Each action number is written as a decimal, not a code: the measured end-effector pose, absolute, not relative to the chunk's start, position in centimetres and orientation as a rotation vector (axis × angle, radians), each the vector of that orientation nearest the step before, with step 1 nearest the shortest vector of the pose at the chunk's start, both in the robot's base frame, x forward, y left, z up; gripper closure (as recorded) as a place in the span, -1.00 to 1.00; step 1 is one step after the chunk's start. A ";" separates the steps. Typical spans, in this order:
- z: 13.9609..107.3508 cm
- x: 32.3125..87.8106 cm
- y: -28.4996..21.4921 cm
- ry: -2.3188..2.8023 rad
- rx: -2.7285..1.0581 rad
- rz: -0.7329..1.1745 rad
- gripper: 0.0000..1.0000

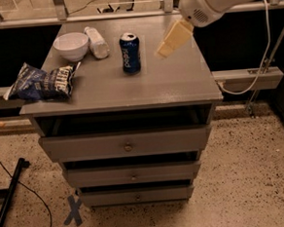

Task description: Move pepsi can near blue chip bag

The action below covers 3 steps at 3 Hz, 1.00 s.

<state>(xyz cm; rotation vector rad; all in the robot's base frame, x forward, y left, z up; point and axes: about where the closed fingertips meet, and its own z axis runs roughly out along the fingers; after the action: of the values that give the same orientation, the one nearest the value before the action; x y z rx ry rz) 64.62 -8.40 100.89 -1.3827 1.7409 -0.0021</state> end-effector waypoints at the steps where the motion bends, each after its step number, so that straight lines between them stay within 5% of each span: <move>1: 99.1 67.3 -6.9 1.751 -1.239 0.026 -1.00; 3: 96.2 72.5 -2.7 1.747 -1.035 0.195 -1.00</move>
Offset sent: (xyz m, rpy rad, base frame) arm 0.0979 0.0499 -0.0491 0.4457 -0.0225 -0.1779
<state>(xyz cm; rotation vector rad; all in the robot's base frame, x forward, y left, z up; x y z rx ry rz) 72.54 -2.70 96.18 -1.0354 1.7468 0.1947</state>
